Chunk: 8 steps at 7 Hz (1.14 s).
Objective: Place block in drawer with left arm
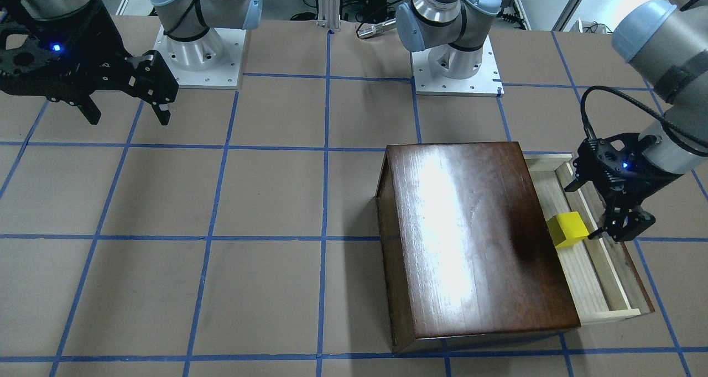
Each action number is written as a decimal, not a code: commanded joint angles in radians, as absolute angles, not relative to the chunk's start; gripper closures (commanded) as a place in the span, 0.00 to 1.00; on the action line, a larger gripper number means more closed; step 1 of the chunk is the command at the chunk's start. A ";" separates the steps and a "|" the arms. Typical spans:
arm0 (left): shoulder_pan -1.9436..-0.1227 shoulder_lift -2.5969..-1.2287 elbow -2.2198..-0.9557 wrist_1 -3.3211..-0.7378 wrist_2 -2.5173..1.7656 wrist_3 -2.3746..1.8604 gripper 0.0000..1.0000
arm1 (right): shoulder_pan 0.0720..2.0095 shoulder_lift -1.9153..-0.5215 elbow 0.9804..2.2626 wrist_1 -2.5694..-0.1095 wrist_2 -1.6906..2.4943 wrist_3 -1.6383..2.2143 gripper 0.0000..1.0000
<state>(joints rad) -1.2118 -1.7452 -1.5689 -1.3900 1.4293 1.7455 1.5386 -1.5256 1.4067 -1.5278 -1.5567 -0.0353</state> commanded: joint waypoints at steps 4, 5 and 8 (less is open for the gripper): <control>-1.366 -1.623 -1.522 -1.558 1.442 1.075 0.00 | 1.539 -1.526 1.407 -1.528 -1.555 -0.035 0.00; -1.394 -1.629 -1.522 -1.555 1.509 0.966 0.00 | 1.539 -1.526 1.407 -1.528 -1.557 -0.035 0.00; -1.475 -1.615 -1.522 -1.554 1.540 0.639 0.00 | 1.539 -1.525 1.407 -1.528 -1.557 -0.035 0.00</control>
